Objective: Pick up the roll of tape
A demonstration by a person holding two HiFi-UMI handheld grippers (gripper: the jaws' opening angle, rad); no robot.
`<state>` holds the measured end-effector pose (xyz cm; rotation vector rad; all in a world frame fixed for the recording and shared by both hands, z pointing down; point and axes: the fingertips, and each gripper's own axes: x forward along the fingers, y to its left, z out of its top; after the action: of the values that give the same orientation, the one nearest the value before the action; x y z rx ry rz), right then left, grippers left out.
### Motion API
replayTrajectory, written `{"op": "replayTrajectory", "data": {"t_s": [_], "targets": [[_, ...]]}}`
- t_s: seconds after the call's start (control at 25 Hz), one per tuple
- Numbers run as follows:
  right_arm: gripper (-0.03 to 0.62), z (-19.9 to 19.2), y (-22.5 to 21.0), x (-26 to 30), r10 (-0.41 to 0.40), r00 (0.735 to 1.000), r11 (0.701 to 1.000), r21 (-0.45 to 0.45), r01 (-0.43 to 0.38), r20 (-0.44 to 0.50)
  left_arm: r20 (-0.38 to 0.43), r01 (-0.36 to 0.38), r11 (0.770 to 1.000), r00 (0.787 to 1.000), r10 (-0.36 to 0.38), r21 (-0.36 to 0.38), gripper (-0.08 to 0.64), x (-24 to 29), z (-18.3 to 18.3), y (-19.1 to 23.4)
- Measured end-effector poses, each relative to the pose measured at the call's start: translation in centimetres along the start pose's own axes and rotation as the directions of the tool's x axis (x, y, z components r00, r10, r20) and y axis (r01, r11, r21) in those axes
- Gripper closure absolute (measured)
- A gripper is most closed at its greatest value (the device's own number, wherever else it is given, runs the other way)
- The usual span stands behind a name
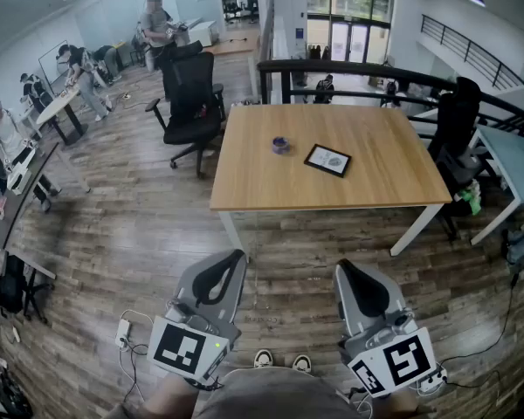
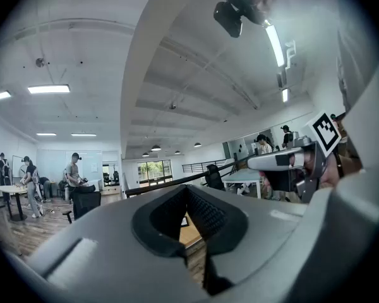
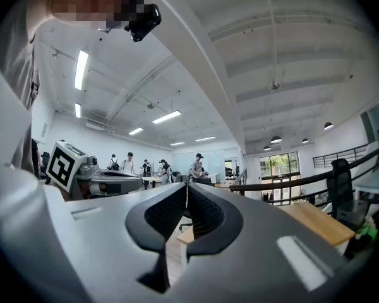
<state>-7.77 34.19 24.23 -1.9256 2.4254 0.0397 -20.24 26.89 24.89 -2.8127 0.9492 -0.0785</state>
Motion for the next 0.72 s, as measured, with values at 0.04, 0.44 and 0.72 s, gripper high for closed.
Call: {"op": "replayTrajectory", "data": {"t_s": [0.04,0.44,0.72], "targets": [[0.577,0.1,0.0,-0.1,-0.001,1.000,1.000,0.003,0.001,0.004,-0.001,0.003,1.000,1.000,-0.003,0.001,0.560,0.0,0.0,-0.2],[0.577,-0.2,-0.6,-0.9,-0.012,1.000,1.000,-0.011,0.012,-0.016,0.030,-0.006,1.000,1.000,0.007,-0.024,0.560,-0.2,0.5,-1.1],[0.577,-0.4,-1.3,-2.2,-0.010,1.000,1.000,-0.004,0.010,-0.017,0.022,-0.028,0.999,0.999,0.028,-0.038,0.560,-0.1,0.5,-2.3]]}}
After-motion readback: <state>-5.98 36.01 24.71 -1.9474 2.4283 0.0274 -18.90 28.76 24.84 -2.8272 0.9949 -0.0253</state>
